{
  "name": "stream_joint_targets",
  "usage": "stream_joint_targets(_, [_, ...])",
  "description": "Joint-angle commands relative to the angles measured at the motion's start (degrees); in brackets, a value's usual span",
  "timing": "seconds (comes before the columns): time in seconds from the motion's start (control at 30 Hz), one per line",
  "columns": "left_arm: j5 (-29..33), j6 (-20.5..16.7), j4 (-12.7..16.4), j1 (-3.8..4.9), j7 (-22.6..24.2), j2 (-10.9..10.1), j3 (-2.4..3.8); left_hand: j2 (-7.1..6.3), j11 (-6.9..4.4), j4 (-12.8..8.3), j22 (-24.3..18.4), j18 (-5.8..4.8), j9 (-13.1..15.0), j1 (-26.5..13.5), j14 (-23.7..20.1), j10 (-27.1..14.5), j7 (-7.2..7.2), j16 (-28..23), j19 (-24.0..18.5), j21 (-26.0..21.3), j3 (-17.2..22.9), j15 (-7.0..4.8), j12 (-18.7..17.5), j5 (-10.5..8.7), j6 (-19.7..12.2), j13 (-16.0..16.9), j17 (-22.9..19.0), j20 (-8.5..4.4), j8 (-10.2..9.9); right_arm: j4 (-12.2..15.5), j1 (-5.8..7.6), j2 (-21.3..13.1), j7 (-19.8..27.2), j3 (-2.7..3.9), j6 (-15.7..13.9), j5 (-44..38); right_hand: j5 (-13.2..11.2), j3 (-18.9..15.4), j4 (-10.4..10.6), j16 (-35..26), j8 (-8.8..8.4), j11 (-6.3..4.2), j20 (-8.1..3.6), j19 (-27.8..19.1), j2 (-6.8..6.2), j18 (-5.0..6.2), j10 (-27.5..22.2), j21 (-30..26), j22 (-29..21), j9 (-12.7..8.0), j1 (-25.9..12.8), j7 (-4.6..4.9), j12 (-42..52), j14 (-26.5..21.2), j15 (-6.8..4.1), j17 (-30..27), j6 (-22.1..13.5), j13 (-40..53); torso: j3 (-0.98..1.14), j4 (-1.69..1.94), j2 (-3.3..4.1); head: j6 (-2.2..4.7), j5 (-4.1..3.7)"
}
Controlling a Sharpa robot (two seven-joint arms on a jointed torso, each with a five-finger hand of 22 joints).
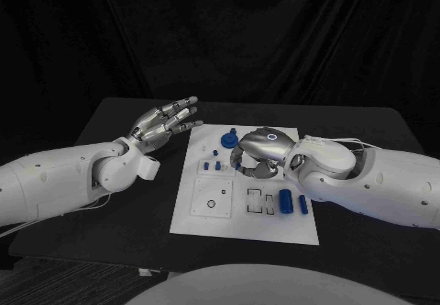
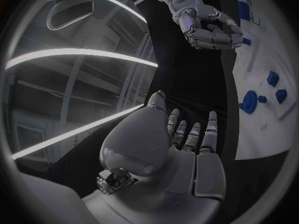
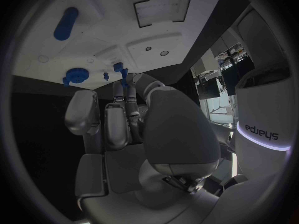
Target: Assemble the parts on the task board
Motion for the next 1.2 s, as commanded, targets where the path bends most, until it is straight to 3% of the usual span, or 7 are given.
stream_joint_targets(0.03, [0.40,0.91,-0.05,-0.14,0.80,0.24,0.06,-0.07,0.01,-1.48,0.31,-1.54,-0.09,0.59,0.64,-0.28,0.09,0.94,0.49,0.92,1.50,0.27,1.05,0.69,-0.22,0.08,0.50,0.08,-0.18,-0.82,-0.82,1.05,-0.20,0.05,0.63,-0.95,-0.02,1.73,-0.99,-0.61,-1.25,-0.98,-0.18,-0.32,0.81,-1.32,3.38,0.54,8.39,-0.32,1.55,0.34,0.47,0.98,-0.07,-0.28,0.22,0.90,0.03,0.05,-0.09,-0.01,0.35])
stream_joint_targets(0.27, [0.40,1.21,-0.43,-0.29,0.60,0.67,0.06,0.05,-0.17,-1.61,0.07,-1.56,-0.04,0.73,0.54,-0.33,0.38,0.90,0.43,0.87,1.56,0.28,0.94,0.86,0.13,0.07,0.47,0.06,-0.11,-2.34,-1.91,3.31,-0.32,0.05,1.57,-1.03,-0.10,1.71,-1.04,-0.56,-1.52,-0.99,-0.16,-0.39,0.82,-1.29,3.61,0.39,8.35,-0.50,1.59,0.38,0.47,0.98,-0.05,-0.20,0.19,0.94,-0.02,0.06,-0.05,-0.01,0.98])
stream_joint_targets(0.43, [0.40,1.21,-0.64,-0.33,0.72,0.89,0.06,0.06,-0.24,-1.64,-0.29,-1.58,-0.04,0.73,0.40,-0.38,0.50,0.81,0.25,0.78,1.56,0.27,0.82,0.90,0.19,0.05,0.43,0.06,-0.09,-2.91,-2.35,4.33,-0.60,0.05,1.97,-1.04,-0.16,1.68,-1.01,-0.59,-1.67,-0.96,-0.15,-0.45,0.81,-1.25,3.60,0.18,8.30,-0.59,1.55,0.41,0.40,0.97,-0.04,-0.24,0.13,0.94,-0.03,0.06,-0.06,-0.01,0.89])
stream_joint_targets(0.63, [0.40,1.18,-0.67,-0.36,0.87,0.92,0.06,0.19,-0.16,-2.01,-3.78,-1.61,-0.06,0.69,-1.92,-0.50,0.71,-0.83,-2.38,-0.64,1.37,-0.83,0.89,1.03,0.24,0.06,-0.18,-0.34,-0.11,-3.11,-2.96,4.90,-0.75,0.05,2.18,-1.05,-0.29,1.64,-1.03,-0.52,-1.81,-0.96,-0.13,-0.55,0.81,-1.18,3.63,-0.17,8.20,-0.68,1.56,0.42,0.36,1.00,-0.03,-0.11,0.12,0.95,-0.01,0.07,-0.02,-0.01,0.81])
stream_joint_targets(1.2, [0.40,1.46,-0.90,-0.58,0.91,0.97,0.06,0.28,-0.09,-2.07,-3.94,-1.58,-0.09,0.71,-1.82,-0.56,0.64,-0.73,-2.61,-0.77,1.39,-0.83,0.78,1.05,0.05,0.04,-0.13,-0.43,-0.15,-3.54,-4.66,5.86,-0.94,0.05,2.45,-1.05,-0.44,1.60,-1.07,-0.46,-1.99,-0.98,-0.13,-0.59,0.81,-1.13,3.78,-0.35,8.15,-0.80,1.58,0.43,0.35,1.03,-0.04,-0.03,0.13,0.98,-0.04,0.05,-0.06,-0.01,1.09])
